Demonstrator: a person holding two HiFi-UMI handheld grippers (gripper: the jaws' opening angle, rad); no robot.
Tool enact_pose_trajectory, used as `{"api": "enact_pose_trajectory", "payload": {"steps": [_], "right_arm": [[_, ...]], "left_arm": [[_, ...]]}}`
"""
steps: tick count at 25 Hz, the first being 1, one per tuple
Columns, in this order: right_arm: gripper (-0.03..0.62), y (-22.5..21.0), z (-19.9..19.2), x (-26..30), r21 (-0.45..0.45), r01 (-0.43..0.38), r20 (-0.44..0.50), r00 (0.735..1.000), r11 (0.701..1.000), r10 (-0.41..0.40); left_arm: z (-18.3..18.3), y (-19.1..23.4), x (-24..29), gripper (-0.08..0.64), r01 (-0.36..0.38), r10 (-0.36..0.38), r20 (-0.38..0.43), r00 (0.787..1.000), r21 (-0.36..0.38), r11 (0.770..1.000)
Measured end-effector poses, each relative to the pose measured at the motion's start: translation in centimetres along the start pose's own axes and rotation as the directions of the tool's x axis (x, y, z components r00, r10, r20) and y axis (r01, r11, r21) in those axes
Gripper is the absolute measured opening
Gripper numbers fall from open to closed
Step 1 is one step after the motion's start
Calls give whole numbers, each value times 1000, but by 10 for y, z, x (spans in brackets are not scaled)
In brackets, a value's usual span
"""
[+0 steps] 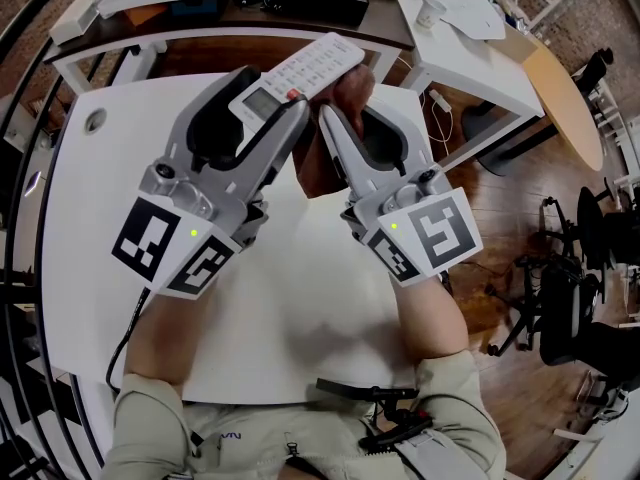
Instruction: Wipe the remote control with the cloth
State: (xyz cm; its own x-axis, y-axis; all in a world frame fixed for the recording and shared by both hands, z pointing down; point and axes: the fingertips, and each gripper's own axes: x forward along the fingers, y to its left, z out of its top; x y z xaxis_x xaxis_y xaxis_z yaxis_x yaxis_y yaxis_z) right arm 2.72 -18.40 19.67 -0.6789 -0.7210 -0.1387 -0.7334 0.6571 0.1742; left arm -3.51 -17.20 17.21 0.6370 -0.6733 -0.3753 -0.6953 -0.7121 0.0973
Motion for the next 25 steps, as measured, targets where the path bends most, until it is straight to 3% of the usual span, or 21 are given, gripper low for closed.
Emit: {"api": "enact_pose_trajectory", "payload": {"steps": [10,25], "right_arm": [[75,-25,2,-6,-6,84,13,996,996,-84],[75,19,8,3,-209,34,4,999,977,-34]], "left_arm": [[-4,-6,1,242,21,-19,-24,1000,84,996],[-3,-11,4,242,-17,27,-35,999,260,965]]}}
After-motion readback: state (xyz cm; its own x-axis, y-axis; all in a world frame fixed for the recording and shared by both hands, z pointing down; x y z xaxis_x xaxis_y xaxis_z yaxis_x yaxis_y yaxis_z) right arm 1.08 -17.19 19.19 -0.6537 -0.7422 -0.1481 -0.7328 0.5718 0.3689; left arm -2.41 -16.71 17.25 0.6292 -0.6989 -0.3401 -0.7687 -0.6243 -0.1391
